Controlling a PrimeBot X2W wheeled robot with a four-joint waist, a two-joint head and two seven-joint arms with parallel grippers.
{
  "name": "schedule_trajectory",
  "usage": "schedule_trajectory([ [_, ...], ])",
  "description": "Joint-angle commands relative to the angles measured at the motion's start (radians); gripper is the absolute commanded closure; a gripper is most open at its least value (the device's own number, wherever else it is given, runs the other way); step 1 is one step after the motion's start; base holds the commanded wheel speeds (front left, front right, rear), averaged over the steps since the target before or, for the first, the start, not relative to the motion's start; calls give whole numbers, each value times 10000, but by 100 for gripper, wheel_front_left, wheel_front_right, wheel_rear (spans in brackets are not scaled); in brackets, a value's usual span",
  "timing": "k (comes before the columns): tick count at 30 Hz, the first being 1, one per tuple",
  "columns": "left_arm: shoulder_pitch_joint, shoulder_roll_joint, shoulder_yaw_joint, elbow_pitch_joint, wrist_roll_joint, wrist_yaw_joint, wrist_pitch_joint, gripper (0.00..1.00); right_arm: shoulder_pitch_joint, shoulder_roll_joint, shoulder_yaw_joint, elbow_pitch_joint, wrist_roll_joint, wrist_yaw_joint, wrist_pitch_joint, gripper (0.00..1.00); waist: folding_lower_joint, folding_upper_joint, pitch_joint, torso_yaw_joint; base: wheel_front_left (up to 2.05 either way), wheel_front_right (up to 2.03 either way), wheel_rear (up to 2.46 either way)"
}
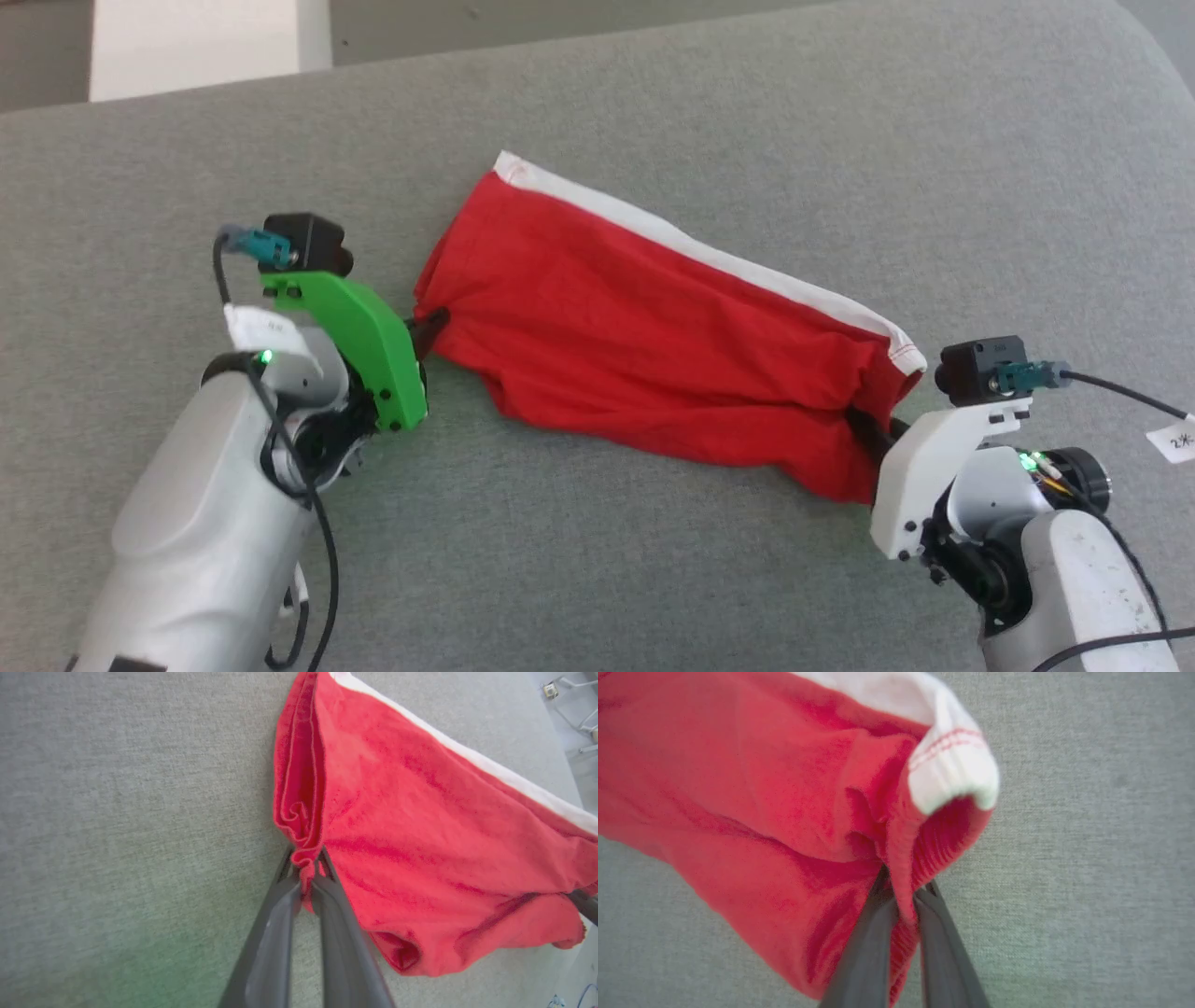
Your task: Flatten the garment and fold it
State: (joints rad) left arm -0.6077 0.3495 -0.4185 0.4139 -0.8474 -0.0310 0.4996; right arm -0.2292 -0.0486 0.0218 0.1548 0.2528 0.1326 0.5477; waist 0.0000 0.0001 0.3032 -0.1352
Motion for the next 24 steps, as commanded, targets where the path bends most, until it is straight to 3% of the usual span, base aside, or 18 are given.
schedule_trajectory([
  [1, 303, 68, 114, -198, -98, -64, -153, 100, -207, -16, -119, -60, -209, -19, 146, 100, 0, -1, -302, 254, 0, 0, 0],
  [9, 2340, 148, 694, -2038, -778, 301, -779, 100, -427, -812, -70, -152, -65, -19, 1155, 100, 0, -1, -837, 861, 0, 0, 0],
  [16, 4685, 146, 838, -3927, -1104, 1106, -984, 100, -615, -1733, 267, 109, 620, -19, 1849, 100, 0, -1, -1059, 1321, 0, 0, 0],
  [22, 6040, 97, 453, -4755, -1156, 1679, -672, 100, -729, -2178, 554, 657, 960, -19, 2268, 100, 0, -1, -1108, 1608, 0, 0, 0],
  [23, 6102, 87, 432, -4789, -1130, 1747, -672, 100, -737, -2216, 579, 720, 975, -19, 2289, 92, 0, -1, -1117, 1650, 0, 0, 0],
  [24, 6134, 35, 456, -4824, -1143, 1804, -723, 91, -739, -2217, 575, 792, 1036, -19, 2282, 1, 0, -1, -1137, 1691, 0, 0, 0],
])
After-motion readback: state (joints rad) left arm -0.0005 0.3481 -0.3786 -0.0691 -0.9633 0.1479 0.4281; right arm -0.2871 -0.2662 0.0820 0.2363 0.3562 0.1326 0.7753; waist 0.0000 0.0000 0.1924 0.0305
